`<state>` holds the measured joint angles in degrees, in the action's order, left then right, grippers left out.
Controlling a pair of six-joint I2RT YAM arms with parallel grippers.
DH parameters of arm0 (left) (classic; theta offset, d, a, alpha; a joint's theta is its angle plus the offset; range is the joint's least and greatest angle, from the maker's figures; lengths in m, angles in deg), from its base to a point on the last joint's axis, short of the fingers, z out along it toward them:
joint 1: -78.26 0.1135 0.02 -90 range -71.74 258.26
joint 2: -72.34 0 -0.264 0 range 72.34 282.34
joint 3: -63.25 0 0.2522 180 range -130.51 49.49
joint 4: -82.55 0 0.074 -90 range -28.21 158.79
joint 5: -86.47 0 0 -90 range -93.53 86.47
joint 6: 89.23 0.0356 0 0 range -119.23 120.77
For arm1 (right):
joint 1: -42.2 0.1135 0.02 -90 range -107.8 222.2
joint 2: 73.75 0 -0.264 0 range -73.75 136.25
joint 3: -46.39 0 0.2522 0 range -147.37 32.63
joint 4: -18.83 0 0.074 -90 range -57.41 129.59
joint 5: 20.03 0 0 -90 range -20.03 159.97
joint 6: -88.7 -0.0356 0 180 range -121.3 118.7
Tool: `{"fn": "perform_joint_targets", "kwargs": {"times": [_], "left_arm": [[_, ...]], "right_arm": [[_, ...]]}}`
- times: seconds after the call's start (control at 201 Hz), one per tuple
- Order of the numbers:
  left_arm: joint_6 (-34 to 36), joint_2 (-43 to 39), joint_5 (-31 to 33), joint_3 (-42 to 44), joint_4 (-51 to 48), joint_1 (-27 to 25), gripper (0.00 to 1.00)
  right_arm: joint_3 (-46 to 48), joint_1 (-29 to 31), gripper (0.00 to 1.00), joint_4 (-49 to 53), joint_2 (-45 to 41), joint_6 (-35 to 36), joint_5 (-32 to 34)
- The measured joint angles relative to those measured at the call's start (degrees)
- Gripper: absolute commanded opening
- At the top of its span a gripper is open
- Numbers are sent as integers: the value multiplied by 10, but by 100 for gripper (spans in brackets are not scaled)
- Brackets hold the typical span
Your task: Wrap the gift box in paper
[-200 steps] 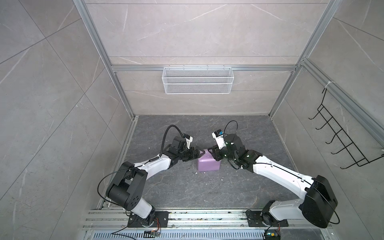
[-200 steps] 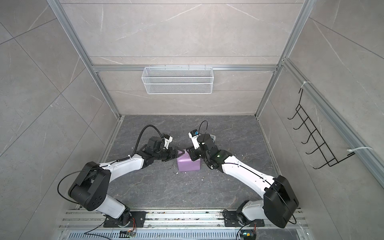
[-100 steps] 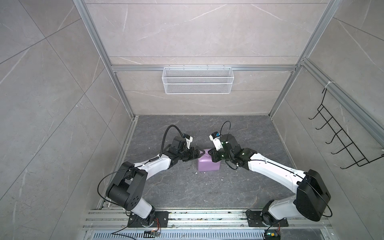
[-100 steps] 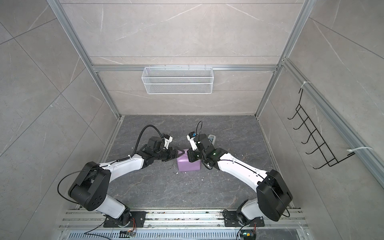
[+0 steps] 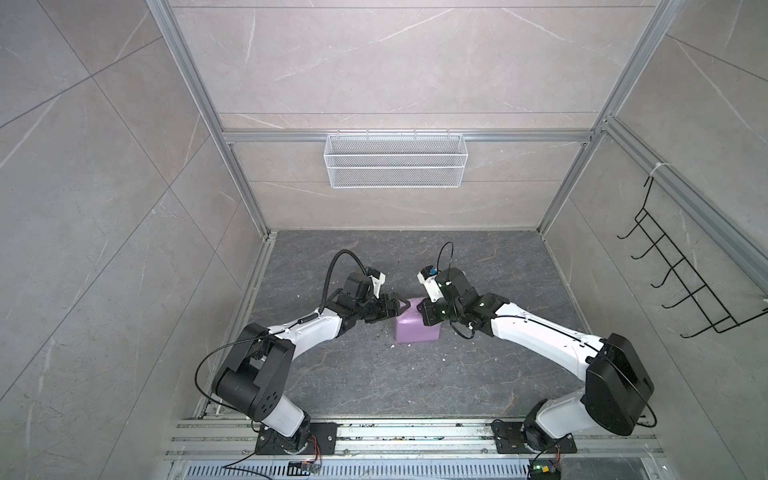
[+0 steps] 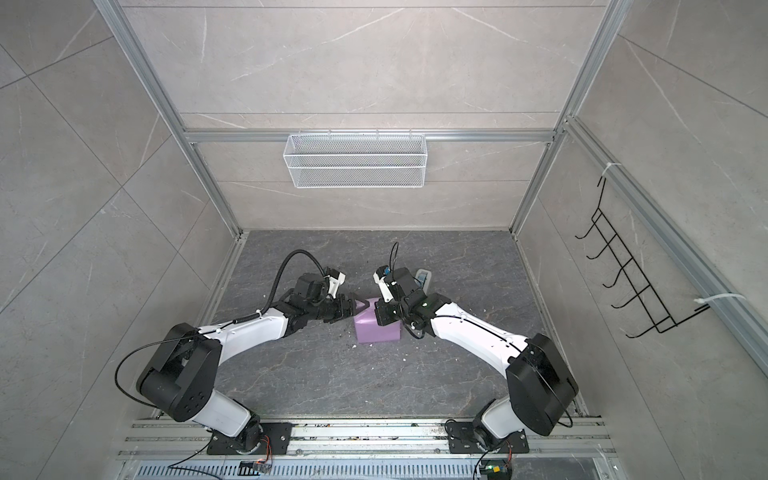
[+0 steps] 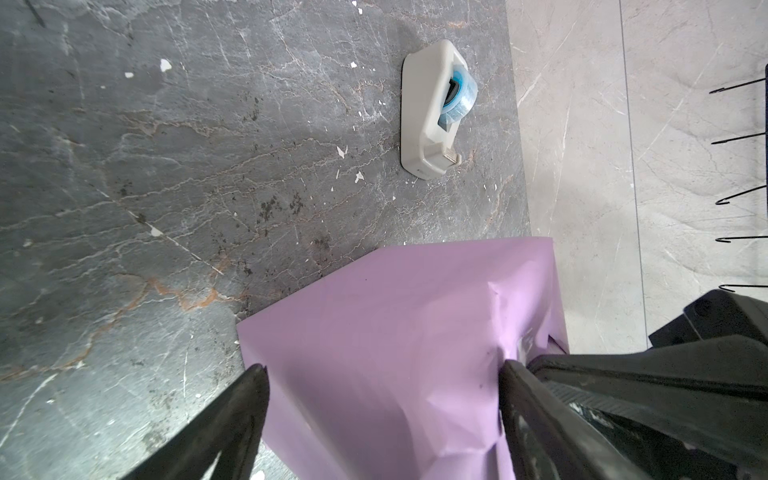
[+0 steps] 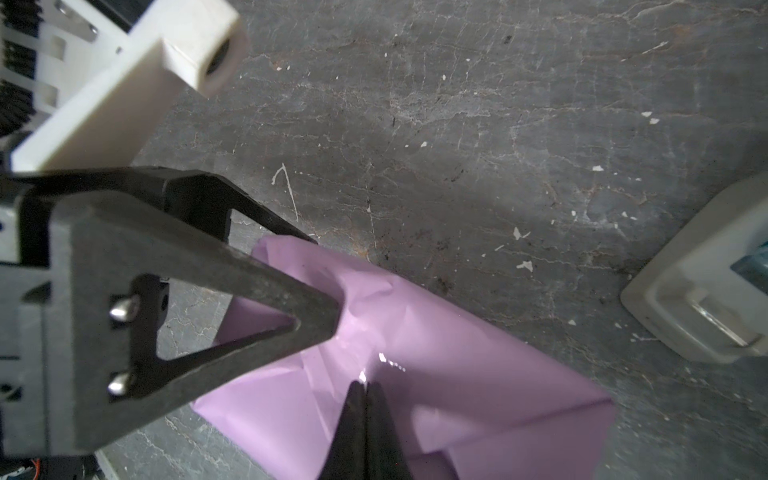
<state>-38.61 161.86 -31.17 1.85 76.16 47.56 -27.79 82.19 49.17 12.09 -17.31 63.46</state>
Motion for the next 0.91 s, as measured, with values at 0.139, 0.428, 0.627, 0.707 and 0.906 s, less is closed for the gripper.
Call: {"fn": "perform_joint_targets", "kwargs": {"times": [0.139,0.428,0.627,0.707,0.906], "left_arm": [[0,0,0,0,0,0,87],[2,0,-5,0,-1,0,87],[2,0,-5,0,-1,0,87],[2,0,-5,0,0,0,87],[2,0,-6,0,0,0,87]], "right_arm": [[-3,0,5,13,0,14,-15],[-3,0,3,25,-6,28,-28],[-3,0,2,47,-19,36,-41],[-3,0,1,56,-23,38,-44],[-2,0,1,64,-26,43,-50]]}}
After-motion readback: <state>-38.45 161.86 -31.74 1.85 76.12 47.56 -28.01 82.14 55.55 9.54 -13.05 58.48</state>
